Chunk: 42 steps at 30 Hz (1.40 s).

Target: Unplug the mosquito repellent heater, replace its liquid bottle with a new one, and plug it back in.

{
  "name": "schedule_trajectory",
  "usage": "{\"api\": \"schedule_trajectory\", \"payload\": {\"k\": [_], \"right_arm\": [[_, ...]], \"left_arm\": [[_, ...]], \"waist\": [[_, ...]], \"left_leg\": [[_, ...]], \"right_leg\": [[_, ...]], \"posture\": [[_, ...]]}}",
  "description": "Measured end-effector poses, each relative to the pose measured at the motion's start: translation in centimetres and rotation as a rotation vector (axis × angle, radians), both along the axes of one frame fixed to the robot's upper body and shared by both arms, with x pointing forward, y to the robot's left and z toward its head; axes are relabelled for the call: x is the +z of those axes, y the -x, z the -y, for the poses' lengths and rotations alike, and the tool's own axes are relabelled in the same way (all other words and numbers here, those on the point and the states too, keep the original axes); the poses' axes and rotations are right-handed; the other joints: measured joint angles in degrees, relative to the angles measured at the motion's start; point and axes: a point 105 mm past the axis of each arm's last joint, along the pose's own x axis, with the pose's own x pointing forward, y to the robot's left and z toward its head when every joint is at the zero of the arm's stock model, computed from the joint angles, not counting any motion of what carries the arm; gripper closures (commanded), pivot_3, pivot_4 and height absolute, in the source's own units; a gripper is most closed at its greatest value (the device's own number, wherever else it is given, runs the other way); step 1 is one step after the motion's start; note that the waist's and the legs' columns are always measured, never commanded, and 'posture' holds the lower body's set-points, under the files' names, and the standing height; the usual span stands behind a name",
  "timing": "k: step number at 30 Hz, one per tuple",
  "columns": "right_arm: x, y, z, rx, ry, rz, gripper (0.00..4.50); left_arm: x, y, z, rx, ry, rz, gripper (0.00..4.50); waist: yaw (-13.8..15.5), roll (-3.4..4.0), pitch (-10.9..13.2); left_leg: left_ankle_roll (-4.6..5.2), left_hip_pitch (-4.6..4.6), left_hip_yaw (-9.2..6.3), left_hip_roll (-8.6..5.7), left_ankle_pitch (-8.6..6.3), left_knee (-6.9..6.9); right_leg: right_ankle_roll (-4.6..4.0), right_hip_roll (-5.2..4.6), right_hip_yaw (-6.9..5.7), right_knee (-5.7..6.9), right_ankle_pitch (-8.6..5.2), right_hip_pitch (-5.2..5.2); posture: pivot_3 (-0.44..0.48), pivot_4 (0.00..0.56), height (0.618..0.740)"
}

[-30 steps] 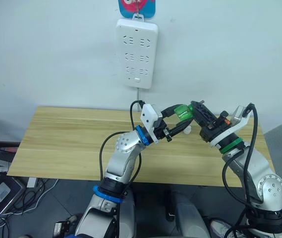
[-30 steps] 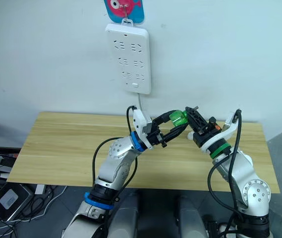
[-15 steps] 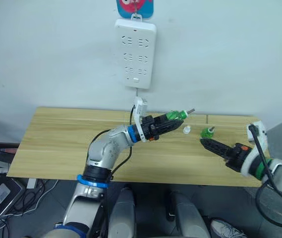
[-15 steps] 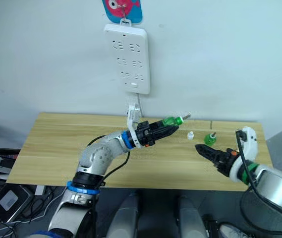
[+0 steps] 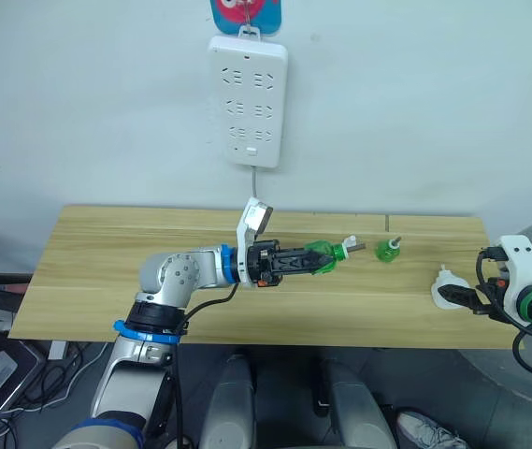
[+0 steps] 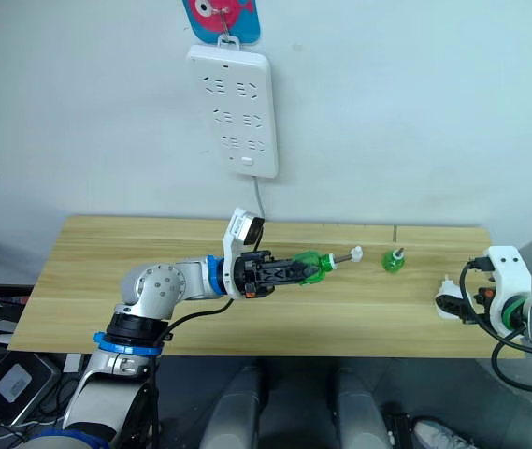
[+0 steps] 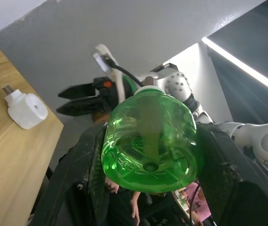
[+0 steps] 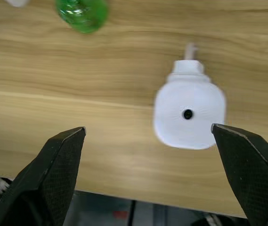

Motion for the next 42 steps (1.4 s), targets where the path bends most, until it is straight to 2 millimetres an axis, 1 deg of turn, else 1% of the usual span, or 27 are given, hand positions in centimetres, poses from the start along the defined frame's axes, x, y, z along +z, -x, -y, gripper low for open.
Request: {"api": "schedule_trajectory", "payload": {"k": [4,6,10,15,19,28,30,39,42], "right_arm": [[-0.5,-0.6,1.5,-0.017,0.05,-0.031,0.03],[-0.6,-1.0,1.8,-0.023,0.052,-0.039,0.03],[-1.4,-1.7,1.2,-0.031,0.007,-0.067,0.03],[-1.8,-2.0,1.9,-0.048,0.024,-0.089,0.03],[-2.5,-2.1,2.5,-0.067,0.031,-0.112,0.03],[-3.6,-3.0,2.3,-0.057,0.031,-0.129,0.03],[-3.9,-3.1,2.2,-0.05,0.034,-0.131,0.03],[-4.9,-3.8,2.9,-0.037,0.058,-0.131,0.03],[-5.2,-3.8,2.9,-0.028,0.048,-0.133,0.62]], "left_arm": [[-0.5,0.6,-0.5,-0.001,-0.009,-0.011,2.17],[-0.6,0.7,-0.6,0.003,-0.011,-0.014,2.17],[-0.5,0.9,-0.4,0.003,-0.019,-0.004,2.17],[-0.3,1.3,-0.4,-0.006,-0.012,0.005,2.17],[-0.4,1.3,-0.5,-0.002,-0.021,0.003,2.17],[-0.5,1.3,-0.8,0.008,-0.041,0.004,2.17],[-0.5,1.3,-0.8,0.011,-0.04,0.006,2.17],[-0.6,1.4,-1.0,0.014,-0.048,0.01,2.17],[-0.8,1.4,-1.1,0.017,-0.055,0.008,2.17]], "waist": [[0.09,-0.02,0.03],[0.09,-0.02,0.04],[0.14,-0.05,0.07],[0.27,-0.05,0.12],[0.31,-0.05,0.15],[0.3,-0.02,0.24],[0.33,-0.01,0.26],[0.39,-0.09,0.54],[0.39,-0.09,0.77]], "left_leg": [[0.01,0.0,0.0,0.02,0.0,-0.04],[0.01,0.0,0.0,0.01,0.0,-0.04],[0.0,0.0,0.01,0.01,-0.01,-0.04],[0.0,-0.01,0.01,0.01,-0.01,-0.06],[0.01,0.0,0.01,0.01,-0.01,-0.07],[0.01,-0.01,0.04,0.01,-0.01,-0.1],[0.0,-0.01,0.04,0.01,-0.02,-0.1],[0.0,-0.02,0.06,0.01,-0.02,-0.13],[0.01,-0.01,0.07,0.02,-0.02,-0.14]], "right_leg": [[0.0,0.01,-0.02,0.0,-0.01,-0.02],[0.0,0.0,0.0,0.0,-0.01,-0.02],[0.0,0.0,0.01,0.0,-0.01,-0.02],[0.01,-0.01,0.01,-0.02,-0.01,-0.03],[0.01,-0.01,0.01,-0.03,-0.01,-0.03],[0.01,-0.01,0.03,-0.04,-0.02,-0.06],[0.01,-0.01,0.03,-0.05,-0.02,-0.07],[0.01,-0.01,0.04,-0.07,-0.02,-0.09],[0.01,-0.01,0.06,-0.06,-0.02,-0.1]], "posture": [[0.207,0.355,0.74],[0.213,0.355,0.74],[0.225,0.361,0.74],[0.233,0.362,0.74],[0.237,0.367,0.74],[0.239,0.368,0.74],[0.243,0.375,0.74],[0.253,0.378,0.74],[0.253,0.378,0.74]]}}
